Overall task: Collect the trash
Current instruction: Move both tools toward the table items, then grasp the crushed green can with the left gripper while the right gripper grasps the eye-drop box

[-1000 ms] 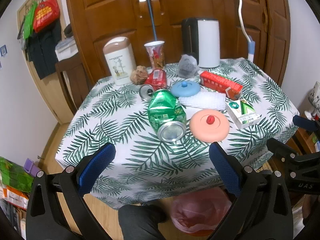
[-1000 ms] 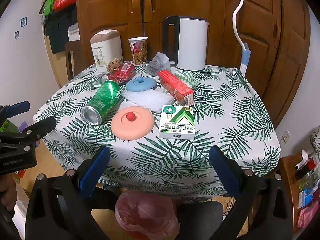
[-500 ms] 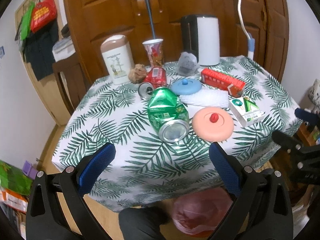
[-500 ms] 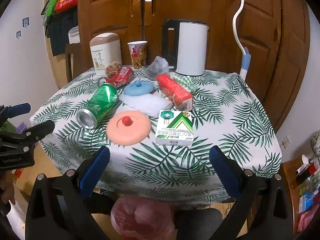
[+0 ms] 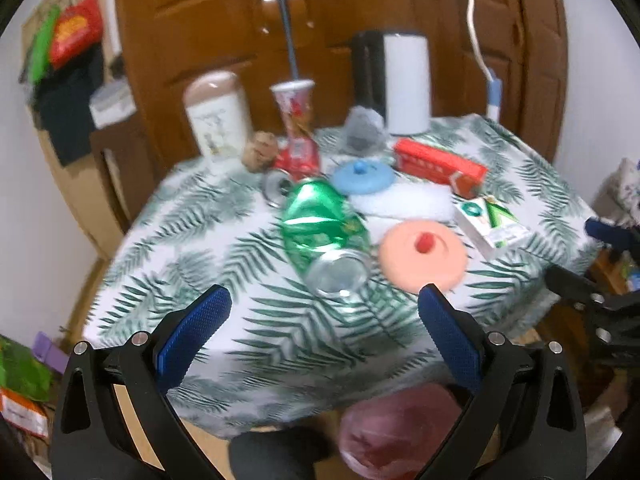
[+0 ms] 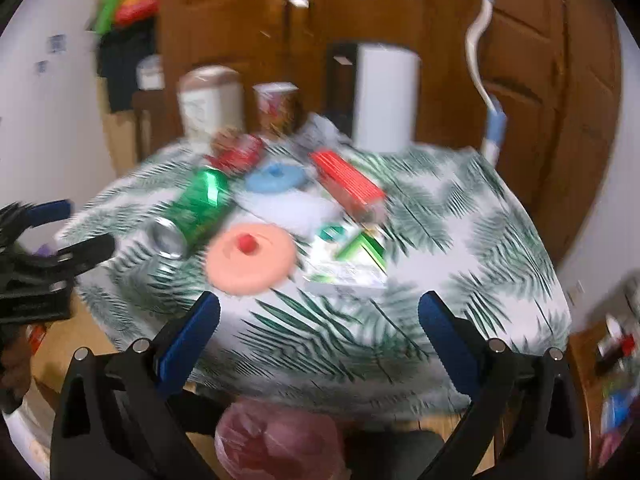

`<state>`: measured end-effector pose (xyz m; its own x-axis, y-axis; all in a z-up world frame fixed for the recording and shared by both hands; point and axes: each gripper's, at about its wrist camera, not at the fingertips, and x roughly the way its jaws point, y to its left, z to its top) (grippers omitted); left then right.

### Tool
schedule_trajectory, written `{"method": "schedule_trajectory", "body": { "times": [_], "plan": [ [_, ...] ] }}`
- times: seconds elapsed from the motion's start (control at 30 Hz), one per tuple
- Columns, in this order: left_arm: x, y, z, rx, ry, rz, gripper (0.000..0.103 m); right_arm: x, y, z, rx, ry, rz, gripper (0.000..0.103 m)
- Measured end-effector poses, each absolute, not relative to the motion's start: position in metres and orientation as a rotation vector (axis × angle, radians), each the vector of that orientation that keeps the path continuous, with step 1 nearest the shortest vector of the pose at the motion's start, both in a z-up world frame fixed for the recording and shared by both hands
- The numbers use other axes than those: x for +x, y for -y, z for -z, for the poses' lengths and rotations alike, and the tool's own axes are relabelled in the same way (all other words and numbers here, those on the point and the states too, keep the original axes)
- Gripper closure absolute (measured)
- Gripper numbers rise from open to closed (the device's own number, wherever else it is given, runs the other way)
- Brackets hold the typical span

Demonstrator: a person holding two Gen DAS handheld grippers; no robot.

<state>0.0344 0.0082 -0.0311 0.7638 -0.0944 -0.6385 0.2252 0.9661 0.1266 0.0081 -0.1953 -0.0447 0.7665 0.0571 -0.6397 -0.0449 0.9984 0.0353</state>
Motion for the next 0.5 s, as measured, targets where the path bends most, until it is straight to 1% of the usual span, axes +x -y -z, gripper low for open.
{"method": "schedule_trajectory", "body": {
  "times": [0.03, 0.2, 0.27, 0.4, 0.5],
  "plan": [
    [0.034, -0.008, 0.029, 0.194, -0.673, 0.171, 0.006, 0.012, 0.198, 0.047, 0.045, -0.724, -0.080, 0.005],
    [0.030, -0.005, 0.027, 0.183, -0.639, 0.189, 0.006, 0.014, 0.204, 0.046, 0.068, -0.721, -0.067, 0.005],
    [0.032, -0.004, 0.026, 0.177, -0.640, 0.191, 0.006, 0.012, 0.207, 0.045, 0.099, -0.695, -0.083, 0.005],
    [0.043, -0.008, 0.027, 0.150, -0.658, 0.163, 0.006, 0.005, 0.200, 0.039, 0.003, -0.639, -0.069, 0.005],
    [0.055, -0.008, 0.030, 0.168, -0.668, 0.128, 0.006, 0.005, 0.201, 0.037, 0.006, -0.607, -0.074, 0.005]
  ]
}}
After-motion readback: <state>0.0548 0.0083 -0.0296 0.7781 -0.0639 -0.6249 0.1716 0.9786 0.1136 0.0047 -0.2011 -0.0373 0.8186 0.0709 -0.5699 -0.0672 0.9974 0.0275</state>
